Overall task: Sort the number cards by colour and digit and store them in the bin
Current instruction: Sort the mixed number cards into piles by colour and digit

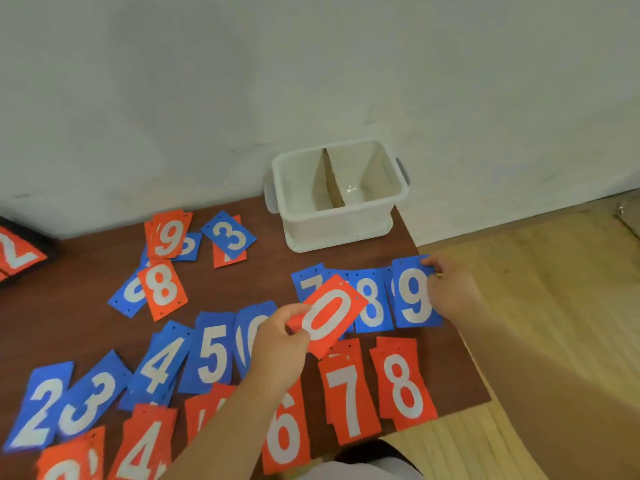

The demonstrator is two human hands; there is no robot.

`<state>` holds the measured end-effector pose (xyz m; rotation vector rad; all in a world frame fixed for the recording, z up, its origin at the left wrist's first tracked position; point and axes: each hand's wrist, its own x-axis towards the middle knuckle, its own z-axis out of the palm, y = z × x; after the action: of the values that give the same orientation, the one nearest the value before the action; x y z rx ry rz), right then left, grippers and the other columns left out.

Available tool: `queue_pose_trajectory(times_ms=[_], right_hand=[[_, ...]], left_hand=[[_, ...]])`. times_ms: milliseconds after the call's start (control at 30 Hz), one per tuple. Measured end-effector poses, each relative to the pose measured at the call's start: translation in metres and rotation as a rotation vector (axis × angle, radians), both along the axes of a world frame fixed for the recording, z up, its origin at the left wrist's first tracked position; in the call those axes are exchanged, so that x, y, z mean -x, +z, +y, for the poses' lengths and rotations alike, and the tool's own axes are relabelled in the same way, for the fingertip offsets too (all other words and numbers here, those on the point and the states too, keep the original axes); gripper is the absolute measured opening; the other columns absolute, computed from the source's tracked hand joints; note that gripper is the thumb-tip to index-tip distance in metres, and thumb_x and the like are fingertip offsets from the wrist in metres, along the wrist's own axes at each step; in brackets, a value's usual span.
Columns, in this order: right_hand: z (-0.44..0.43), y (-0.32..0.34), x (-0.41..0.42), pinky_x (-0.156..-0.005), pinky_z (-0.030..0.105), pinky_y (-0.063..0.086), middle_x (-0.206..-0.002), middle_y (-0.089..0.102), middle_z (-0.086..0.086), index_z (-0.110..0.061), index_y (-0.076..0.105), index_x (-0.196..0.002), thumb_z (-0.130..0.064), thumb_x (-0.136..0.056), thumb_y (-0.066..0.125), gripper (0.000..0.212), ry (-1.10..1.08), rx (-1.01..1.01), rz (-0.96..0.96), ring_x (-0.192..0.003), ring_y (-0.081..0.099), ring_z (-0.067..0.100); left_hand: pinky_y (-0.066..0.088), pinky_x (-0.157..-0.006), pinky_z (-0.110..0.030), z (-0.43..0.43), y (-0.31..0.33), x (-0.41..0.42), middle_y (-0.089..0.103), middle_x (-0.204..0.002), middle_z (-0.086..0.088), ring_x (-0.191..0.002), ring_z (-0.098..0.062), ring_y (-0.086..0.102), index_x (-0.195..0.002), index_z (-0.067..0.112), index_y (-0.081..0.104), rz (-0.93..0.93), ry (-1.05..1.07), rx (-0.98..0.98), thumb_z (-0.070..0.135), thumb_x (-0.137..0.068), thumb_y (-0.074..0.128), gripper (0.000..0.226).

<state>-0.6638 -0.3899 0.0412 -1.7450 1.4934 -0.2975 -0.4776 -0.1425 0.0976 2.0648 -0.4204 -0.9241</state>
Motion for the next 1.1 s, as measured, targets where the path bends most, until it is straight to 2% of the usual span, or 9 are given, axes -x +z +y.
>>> queue_pose_trajectory(times_ms=[133,233,367,567,633,700,800,933,1100], right_hand=[[-0.024,-0.031,-0.001,-0.092,0.043,0.054,-0.124,0.066,0.009,-0.024,0.058,-0.132,-0.011,-0.097,0.045,0.039,0.138,-0.055,0.126,-0.108,0.063,0.029],[-0.019,-0.033,-0.002,-0.085,0.041,0.058,-0.124,0.067,0.005,-0.025,0.053,-0.139,-0.023,-0.097,0.051,0.042,0.146,-0.076,0.185,-0.103,0.066,0.025],[0.025,-0.005,-0.029,-0.070,0.030,0.051,-0.105,0.066,-0.006,-0.030,0.060,-0.122,-0.031,-0.097,0.059,0.025,0.165,-0.138,0.004,-0.087,0.067,0.016],[0.135,0.027,-0.109,-0.088,0.041,0.060,-0.098,0.074,0.000,-0.038,0.065,-0.112,-0.029,-0.096,0.066,0.018,0.326,-0.612,-0.352,-0.087,0.075,0.014],[0.168,0.027,-0.137,-0.083,0.045,0.061,-0.091,0.072,0.007,-0.037,0.066,-0.106,-0.019,-0.093,0.069,0.023,0.365,-0.550,-0.365,-0.079,0.072,0.022],[0.201,0.030,-0.164,-0.073,0.038,0.060,-0.085,0.068,0.002,-0.040,0.065,-0.099,-0.015,-0.088,0.072,0.028,0.446,-0.437,-0.315,-0.069,0.066,0.012],[0.260,0.037,-0.204,-0.066,0.022,0.053,-0.086,0.069,-0.005,-0.039,0.064,-0.095,-0.009,-0.084,0.075,0.034,0.582,-0.339,-0.285,-0.063,0.062,0.001],[0.358,0.035,-0.256,-0.070,0.031,0.056,-0.090,0.072,-0.001,-0.038,0.067,-0.097,-0.009,-0.081,0.076,0.034,0.762,-0.247,-0.251,-0.067,0.063,0.008],[0.489,0.033,-0.314,-0.075,0.024,0.054,-0.084,0.074,-0.009,-0.035,0.071,-0.094,-0.012,-0.088,0.072,0.024,0.781,-0.309,-0.267,-0.072,0.067,0.003]], left_hand=[[0.063,-0.074,-0.034,-0.012,-0.007,0.007,0.057,-0.114,0.011,-0.096,-0.016,0.069,-0.107,0.045,0.066,-0.019,0.028,-0.014,0.008,-0.092,0.066,0.040],[0.055,-0.061,-0.019,-0.011,-0.005,0.006,0.054,-0.111,0.014,-0.087,-0.012,0.068,-0.111,0.042,0.065,-0.060,0.038,-0.058,0.012,-0.093,0.069,0.035],[0.052,-0.057,-0.014,0.000,-0.003,0.003,0.057,-0.116,0.010,-0.089,-0.010,0.068,-0.117,0.038,0.066,-0.061,0.097,-0.037,0.014,-0.095,0.069,0.033],[0.059,-0.067,-0.024,0.056,0.005,-0.013,0.069,-0.115,0.006,-0.088,-0.013,0.072,-0.104,0.037,0.071,-0.024,0.270,0.054,0.007,-0.089,0.073,0.033],[0.057,-0.065,-0.023,0.088,0.010,-0.025,0.073,-0.104,0.003,-0.078,-0.010,0.071,-0.101,0.035,0.072,-0.025,0.295,0.065,0.004,-0.086,0.074,0.035],[0.054,-0.063,-0.018,0.124,0.013,-0.038,0.072,-0.096,0.005,-0.067,-0.006,0.066,-0.100,0.035,0.071,-0.040,0.295,0.064,0.003,-0.083,0.075,0.037],[0.052,-0.074,-0.014,0.192,0.007,-0.065,0.069,-0.095,0.020,-0.081,-0.001,0.064,-0.102,0.038,0.071,-0.051,0.331,0.055,0.012,-0.082,0.078,0.034],[0.049,-0.073,-0.021,0.298,-0.004,-0.109,0.067,-0.080,0.026,-0.076,-0.001,0.062,-0.100,0.039,0.071,-0.095,0.417,0.077,0.015,-0.090,0.072,0.026],[0.055,-0.092,-0.030,0.434,0.003,-0.165,0.072,-0.111,0.018,-0.100,-0.001,0.067,-0.110,0.043,0.068,-0.089,0.376,0.007,0.019,-0.075,0.070,0.043]])
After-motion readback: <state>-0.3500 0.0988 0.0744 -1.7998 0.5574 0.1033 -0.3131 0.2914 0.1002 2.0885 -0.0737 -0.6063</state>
